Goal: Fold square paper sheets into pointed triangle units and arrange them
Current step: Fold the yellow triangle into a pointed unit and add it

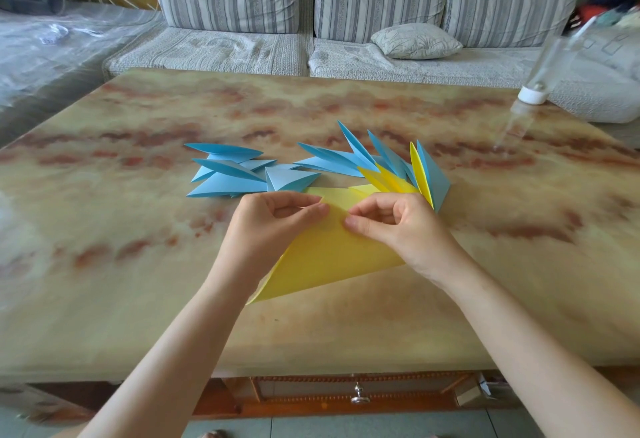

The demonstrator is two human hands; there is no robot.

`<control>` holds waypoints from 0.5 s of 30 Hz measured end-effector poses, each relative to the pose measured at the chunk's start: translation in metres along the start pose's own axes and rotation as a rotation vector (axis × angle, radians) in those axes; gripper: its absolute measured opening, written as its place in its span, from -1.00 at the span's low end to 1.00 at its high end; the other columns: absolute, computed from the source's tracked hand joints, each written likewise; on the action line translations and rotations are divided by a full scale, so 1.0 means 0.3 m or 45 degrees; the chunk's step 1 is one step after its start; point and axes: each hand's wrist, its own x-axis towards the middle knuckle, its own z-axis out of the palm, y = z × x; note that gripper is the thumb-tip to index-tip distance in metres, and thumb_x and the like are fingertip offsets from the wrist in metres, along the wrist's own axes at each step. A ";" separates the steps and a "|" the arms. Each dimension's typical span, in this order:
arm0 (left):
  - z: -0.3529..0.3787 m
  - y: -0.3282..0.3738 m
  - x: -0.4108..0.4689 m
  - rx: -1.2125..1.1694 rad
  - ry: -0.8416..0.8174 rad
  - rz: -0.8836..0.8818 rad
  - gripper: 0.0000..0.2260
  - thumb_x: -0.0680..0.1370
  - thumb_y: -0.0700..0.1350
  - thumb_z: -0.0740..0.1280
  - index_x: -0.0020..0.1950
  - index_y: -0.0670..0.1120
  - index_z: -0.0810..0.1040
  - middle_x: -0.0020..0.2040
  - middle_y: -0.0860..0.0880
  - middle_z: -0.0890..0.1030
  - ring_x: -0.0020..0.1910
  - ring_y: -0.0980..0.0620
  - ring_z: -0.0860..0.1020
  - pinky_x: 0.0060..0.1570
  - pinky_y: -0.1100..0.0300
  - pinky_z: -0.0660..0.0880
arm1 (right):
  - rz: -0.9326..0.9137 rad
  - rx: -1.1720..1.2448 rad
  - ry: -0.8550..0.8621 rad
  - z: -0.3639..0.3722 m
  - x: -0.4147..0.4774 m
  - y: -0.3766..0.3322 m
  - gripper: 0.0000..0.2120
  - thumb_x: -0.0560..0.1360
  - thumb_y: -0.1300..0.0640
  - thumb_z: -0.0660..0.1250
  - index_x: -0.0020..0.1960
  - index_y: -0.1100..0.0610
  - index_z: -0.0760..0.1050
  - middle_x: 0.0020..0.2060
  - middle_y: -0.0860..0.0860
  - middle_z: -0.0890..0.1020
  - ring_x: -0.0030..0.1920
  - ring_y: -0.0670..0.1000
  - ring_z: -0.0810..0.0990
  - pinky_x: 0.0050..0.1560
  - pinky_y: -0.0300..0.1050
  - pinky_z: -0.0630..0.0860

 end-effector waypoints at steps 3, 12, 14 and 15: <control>0.000 -0.005 0.000 0.042 -0.016 0.014 -0.94 0.40 -0.03 0.50 -0.24 0.13 0.66 -0.33 0.17 0.67 -0.35 0.29 0.56 -0.16 0.24 0.52 | -0.015 -0.043 -0.011 -0.004 0.003 0.008 -0.88 0.42 0.20 0.47 -0.22 0.00 0.62 -0.34 -0.14 0.64 -0.23 -0.15 0.55 -0.11 -0.30 0.47; 0.012 -0.007 0.001 -0.067 0.259 0.119 -0.87 0.46 -0.06 0.46 -0.29 0.10 0.63 -0.37 0.21 0.64 -0.37 0.29 0.51 -0.21 0.27 0.44 | -0.225 -0.172 0.554 0.018 -0.004 0.009 -0.47 0.32 -0.13 0.52 0.21 0.02 0.49 0.16 -0.19 0.53 0.27 -0.24 0.42 0.27 -0.36 0.29; 0.007 -0.006 0.007 -0.186 0.306 0.105 -0.88 0.48 -0.06 0.44 -0.27 0.07 0.64 -0.38 0.16 0.63 -0.36 0.23 0.52 -0.20 0.20 0.44 | -0.112 -0.084 0.638 0.041 -0.012 0.011 -0.30 0.26 -0.20 0.51 0.31 -0.04 0.36 0.27 -0.16 0.39 0.38 -0.17 0.30 0.38 -0.23 0.24; 0.006 -0.007 0.010 -0.228 0.321 0.095 -0.88 0.49 -0.06 0.43 -0.25 0.05 0.63 -0.39 0.14 0.62 -0.37 0.19 0.51 -0.22 0.17 0.43 | -0.001 -0.019 0.636 0.055 -0.015 0.011 -0.22 0.22 -0.22 0.50 0.35 -0.07 0.30 0.31 -0.15 0.34 0.39 -0.15 0.27 0.38 -0.19 0.24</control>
